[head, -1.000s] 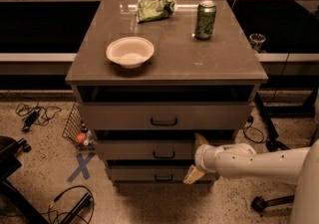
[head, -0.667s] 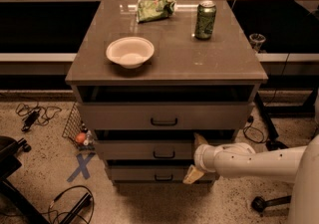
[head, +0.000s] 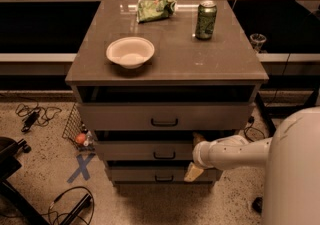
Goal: Open middle drawer
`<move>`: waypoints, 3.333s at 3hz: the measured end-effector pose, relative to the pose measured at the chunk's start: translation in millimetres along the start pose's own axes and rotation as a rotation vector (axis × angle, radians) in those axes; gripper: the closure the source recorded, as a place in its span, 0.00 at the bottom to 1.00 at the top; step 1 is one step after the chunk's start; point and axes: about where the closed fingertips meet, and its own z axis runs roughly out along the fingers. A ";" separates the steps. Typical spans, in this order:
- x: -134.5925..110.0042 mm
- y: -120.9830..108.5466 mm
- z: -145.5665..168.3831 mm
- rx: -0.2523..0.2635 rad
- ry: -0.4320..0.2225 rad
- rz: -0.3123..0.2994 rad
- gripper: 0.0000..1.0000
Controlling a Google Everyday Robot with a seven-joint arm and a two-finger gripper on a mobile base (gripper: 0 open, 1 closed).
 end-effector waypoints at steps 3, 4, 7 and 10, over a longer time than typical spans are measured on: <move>-10.9 18.7 10.6 -0.046 -0.029 0.036 0.72; -12.0 17.8 8.3 -0.046 -0.029 0.036 1.00; -15.9 14.7 0.4 -0.046 -0.029 0.037 1.00; -14.7 32.1 -13.1 -0.066 -0.039 0.054 1.00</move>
Offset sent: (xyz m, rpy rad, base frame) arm -0.0002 0.0208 -0.0125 0.0508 0.0467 0.0173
